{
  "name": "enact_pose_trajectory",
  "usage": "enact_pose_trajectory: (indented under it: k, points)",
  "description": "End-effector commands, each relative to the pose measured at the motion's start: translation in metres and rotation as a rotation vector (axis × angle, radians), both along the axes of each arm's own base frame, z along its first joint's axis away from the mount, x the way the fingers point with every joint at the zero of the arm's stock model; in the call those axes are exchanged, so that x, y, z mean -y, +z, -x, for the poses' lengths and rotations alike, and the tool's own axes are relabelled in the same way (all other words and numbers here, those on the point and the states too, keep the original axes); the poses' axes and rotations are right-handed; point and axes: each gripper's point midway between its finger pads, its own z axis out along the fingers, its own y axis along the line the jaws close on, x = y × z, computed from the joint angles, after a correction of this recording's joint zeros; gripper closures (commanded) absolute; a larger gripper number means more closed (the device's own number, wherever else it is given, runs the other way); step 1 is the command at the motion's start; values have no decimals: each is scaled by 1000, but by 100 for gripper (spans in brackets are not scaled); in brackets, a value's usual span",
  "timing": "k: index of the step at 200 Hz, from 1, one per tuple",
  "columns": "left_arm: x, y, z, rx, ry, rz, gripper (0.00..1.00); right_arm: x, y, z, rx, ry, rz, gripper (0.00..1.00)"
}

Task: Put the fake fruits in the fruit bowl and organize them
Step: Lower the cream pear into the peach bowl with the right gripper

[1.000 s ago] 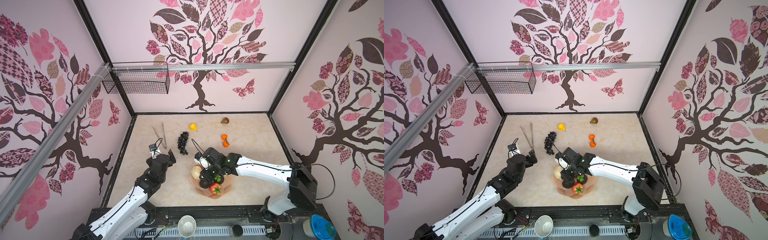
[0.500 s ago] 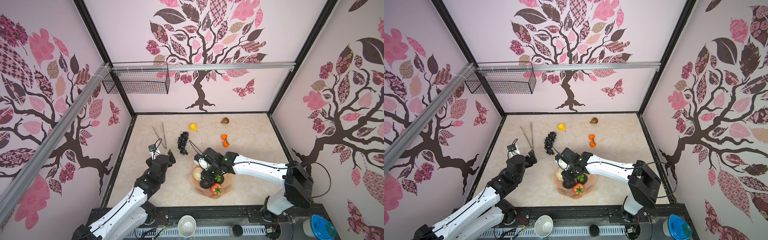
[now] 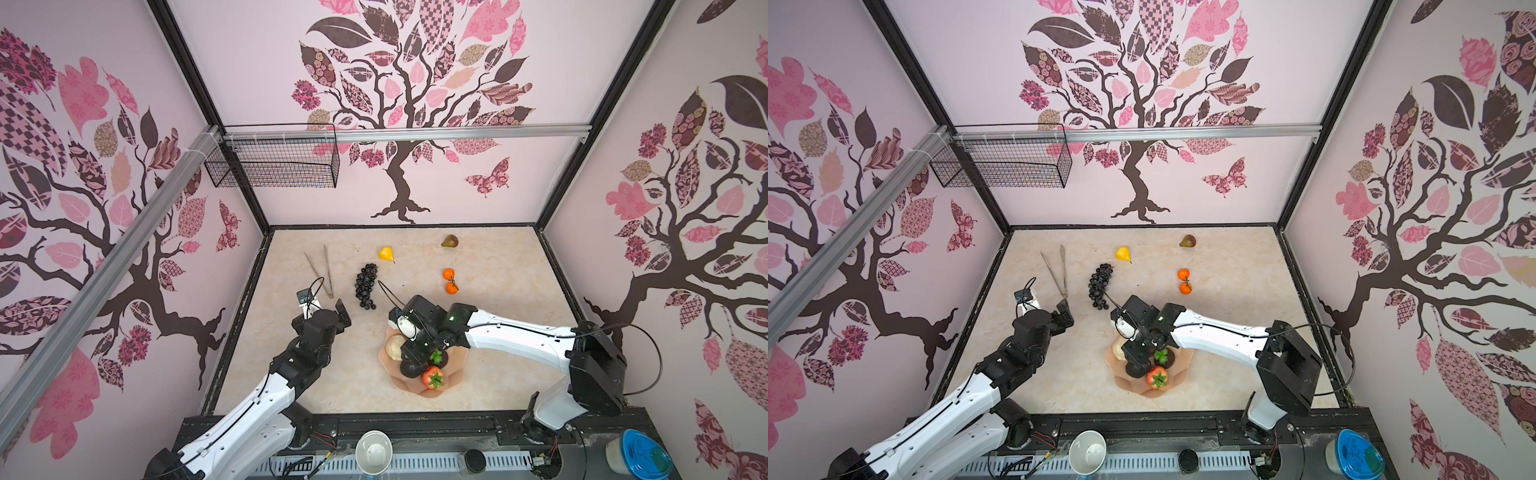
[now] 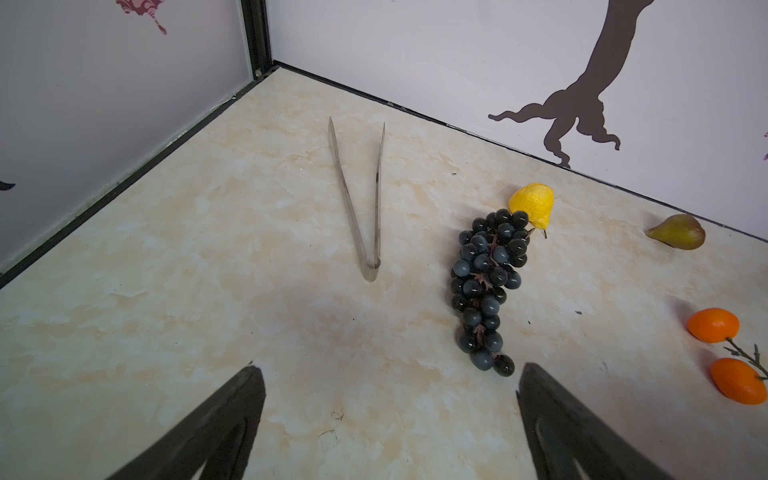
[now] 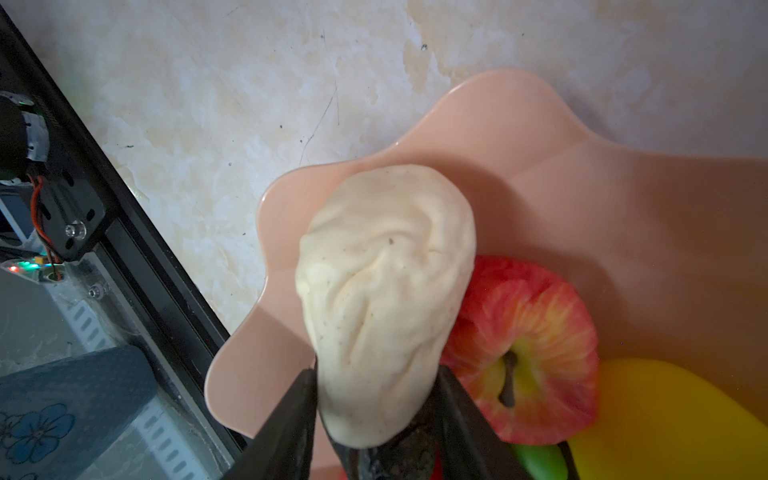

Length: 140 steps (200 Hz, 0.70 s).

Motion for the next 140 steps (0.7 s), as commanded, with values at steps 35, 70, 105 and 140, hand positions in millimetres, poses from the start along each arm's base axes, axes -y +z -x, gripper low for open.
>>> enact_pose_trajectory:
  k: [35, 70, 105, 140]
  points:
    - [-2, -11, 0, -14, 6, -14, 2, -3, 23, -5, 42, -15, -34, 50]
    - [-1, -12, -1, -17, 0, -16, 2, -1, 37, -8, 73, -33, -59, 45]
    - [4, -14, -3, -25, -21, -14, 2, 10, 74, -28, 213, -112, -90, 39]
    - [7, -14, -4, -23, -38, -11, 2, 43, 124, -78, 368, -299, -188, 35]
